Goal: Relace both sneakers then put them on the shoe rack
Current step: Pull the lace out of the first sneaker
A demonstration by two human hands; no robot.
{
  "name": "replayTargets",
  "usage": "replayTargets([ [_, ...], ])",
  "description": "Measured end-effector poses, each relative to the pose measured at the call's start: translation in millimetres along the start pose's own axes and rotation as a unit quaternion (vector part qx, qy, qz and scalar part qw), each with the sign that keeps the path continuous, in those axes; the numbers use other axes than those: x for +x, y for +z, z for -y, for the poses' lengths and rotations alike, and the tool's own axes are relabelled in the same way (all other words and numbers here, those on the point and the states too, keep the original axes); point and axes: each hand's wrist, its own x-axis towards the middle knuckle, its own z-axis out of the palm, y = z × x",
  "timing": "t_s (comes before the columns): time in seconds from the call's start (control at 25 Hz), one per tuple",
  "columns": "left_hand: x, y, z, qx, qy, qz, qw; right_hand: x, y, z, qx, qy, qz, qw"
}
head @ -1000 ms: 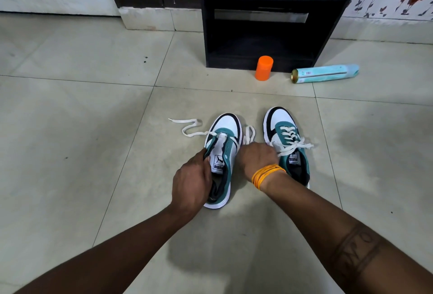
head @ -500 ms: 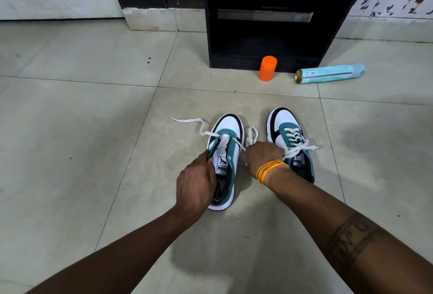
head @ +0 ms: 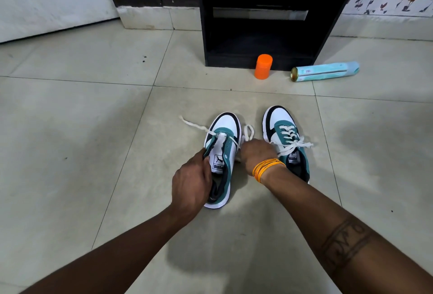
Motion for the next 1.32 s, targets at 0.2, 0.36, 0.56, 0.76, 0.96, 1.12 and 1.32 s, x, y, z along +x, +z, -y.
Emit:
replayTargets([
  [0.2,-1,1,-2,0.006,-0.005,-0.001,1.000,-4,-6,2,0.047,-0.008,-0.097,0.994],
  [0.36,-2,4,-1,0.006,-0.008,-0.012,1.000,-1,-6,9,0.028,-0.047,-0.137,0.989],
  [0.56,-2,5,-2,0.012,-0.015,-0.007,1.000,-1,6,7,-0.027,-0.009,0.011,1.000],
  [0.76,-3,6,-3,0.020,-0.014,-0.006,1.000,-4,-16,12,0.054,-0.037,-0.154,0.986],
  [0.96,-3,7,-5,0.017,-0.021,-0.003,1.000,1,-7,13,0.010,-0.019,-0.068,0.997],
  [1.12,-5,5,-4,-0.003,-0.013,-0.003,1.000,1,-5,12,0.002,-0.004,0.022,1.000],
  [1.32,-6,4,-3,-0.021,-0.010,-0.002,1.000,-7,-18,16,0.064,-0.028,-0.141,0.987],
])
